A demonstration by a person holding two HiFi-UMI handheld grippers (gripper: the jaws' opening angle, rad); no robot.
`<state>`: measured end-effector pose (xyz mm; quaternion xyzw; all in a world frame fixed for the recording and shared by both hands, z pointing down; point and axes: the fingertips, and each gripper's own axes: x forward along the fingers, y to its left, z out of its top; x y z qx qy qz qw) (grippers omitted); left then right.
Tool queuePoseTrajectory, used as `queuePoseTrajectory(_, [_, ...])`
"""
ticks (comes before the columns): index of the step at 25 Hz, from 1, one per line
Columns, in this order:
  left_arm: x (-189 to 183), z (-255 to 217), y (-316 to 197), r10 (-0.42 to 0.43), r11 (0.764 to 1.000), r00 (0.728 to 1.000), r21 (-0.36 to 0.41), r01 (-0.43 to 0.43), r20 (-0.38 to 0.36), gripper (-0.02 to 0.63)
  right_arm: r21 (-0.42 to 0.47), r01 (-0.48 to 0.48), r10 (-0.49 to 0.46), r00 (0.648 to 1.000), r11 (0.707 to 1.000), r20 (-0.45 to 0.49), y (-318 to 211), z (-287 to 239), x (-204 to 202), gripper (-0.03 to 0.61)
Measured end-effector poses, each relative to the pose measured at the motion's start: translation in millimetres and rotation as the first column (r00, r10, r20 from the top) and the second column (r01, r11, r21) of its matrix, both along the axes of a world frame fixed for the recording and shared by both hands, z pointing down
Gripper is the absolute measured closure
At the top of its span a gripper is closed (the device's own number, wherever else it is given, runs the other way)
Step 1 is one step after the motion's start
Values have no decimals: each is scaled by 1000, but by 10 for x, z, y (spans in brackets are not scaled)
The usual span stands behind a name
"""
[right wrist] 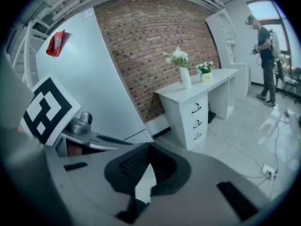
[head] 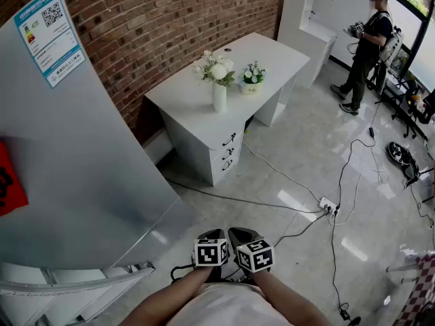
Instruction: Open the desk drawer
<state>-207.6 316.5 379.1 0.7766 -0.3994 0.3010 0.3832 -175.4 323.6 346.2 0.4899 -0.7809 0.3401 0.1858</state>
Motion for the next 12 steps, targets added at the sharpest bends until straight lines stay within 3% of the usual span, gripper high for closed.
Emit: queuePoseTrajectory(12, [9, 16, 40, -16, 1000, 1000, -6, 16, -5, 607, 1, -1, 1, 1000, 1000, -1, 38, -7, 42, 563])
